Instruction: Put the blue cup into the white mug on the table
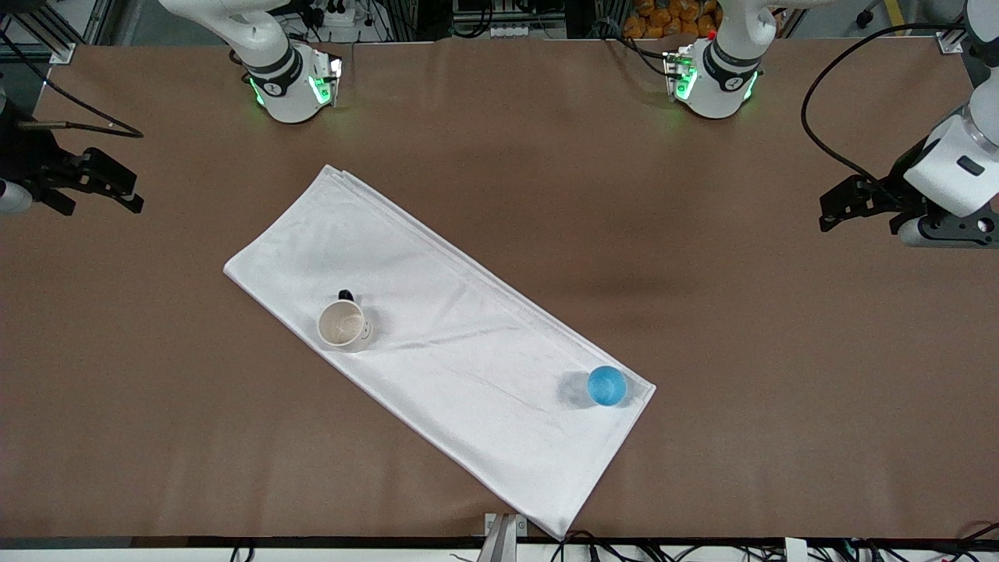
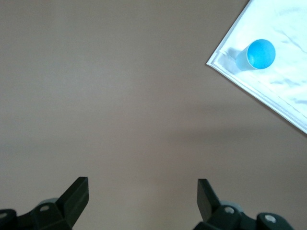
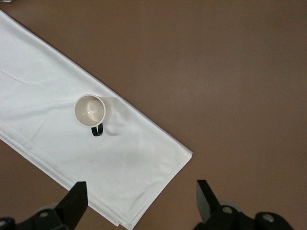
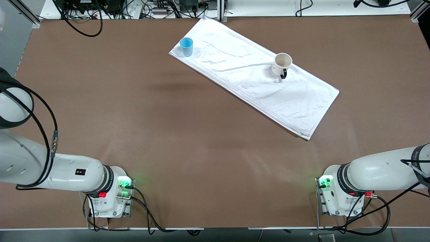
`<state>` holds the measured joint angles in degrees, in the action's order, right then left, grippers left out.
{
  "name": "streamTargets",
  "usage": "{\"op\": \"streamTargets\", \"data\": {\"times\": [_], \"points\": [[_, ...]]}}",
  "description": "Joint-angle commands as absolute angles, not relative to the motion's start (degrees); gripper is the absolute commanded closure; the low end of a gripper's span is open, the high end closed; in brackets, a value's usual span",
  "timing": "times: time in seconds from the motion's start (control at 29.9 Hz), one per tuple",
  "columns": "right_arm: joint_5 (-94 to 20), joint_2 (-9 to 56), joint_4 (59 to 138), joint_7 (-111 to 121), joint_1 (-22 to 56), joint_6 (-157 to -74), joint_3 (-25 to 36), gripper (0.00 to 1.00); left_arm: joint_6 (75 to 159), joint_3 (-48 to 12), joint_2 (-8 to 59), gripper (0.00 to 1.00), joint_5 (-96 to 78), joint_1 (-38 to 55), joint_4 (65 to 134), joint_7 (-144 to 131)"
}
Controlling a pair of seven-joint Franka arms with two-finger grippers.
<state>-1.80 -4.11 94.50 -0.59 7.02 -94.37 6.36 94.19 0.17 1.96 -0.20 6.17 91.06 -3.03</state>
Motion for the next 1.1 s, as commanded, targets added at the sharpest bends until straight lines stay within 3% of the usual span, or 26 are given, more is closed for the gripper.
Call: {"op": "streamTargets", "data": {"times": [0.0,0.47,0.84,1.07], "points": [[-1.9,-5.2,95.9,-0.4,7.4,-95.0,6.8,0.00,93.2,0.2,2.5,0.00,1.2,6.5,89.6,-3.9],[-2.0,-5.2,96.1,-0.4,7.5,-94.6,6.7,0.00,93.6,0.2,6.0,0.00,0.6,7.0,88.9,-3.5],[-2.0,-4.2,99.7,-0.5,7.6,-96.3,6.7,0.00,97.6,-0.2,18.8,0.00,0.6,11.0,83.2,-10.3],[-2.0,-3.5,107.3,-0.6,8.2,-104.5,6.5,0.00,103.4,-0.2,23.2,0.00,0.5,12.7,83.1,-13.4]]}}
